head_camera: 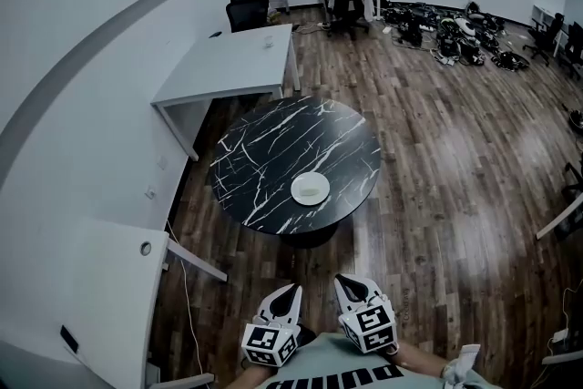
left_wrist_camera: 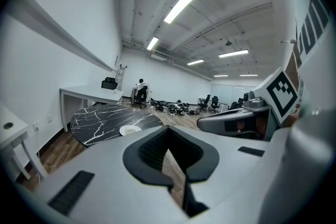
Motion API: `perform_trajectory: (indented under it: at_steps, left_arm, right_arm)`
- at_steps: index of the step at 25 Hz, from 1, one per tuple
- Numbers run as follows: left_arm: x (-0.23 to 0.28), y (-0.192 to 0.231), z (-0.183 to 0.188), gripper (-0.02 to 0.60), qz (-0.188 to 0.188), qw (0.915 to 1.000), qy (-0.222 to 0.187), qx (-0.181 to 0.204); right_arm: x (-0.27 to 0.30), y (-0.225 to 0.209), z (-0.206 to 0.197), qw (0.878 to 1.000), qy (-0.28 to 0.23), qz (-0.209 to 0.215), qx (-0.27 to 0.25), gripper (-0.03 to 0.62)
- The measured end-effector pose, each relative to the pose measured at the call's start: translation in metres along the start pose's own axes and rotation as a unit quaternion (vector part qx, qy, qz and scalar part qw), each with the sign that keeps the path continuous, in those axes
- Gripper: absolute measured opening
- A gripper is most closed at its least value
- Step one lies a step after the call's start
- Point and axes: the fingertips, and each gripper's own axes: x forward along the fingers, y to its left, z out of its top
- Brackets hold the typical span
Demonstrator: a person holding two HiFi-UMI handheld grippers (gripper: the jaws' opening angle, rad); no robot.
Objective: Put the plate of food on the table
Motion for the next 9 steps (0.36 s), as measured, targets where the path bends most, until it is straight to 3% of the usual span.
perform_trajectory:
  at_steps: [9]
  left_arm:
    - [0.0081, 0.0008, -0.0012, 0.006, -0.005, 1.0000, 0.003, -0.005]
  right_arm:
    - [0.0024, -0.0076, -0.0007, 1.000, 0.002, -0.007, 0.003, 0.008]
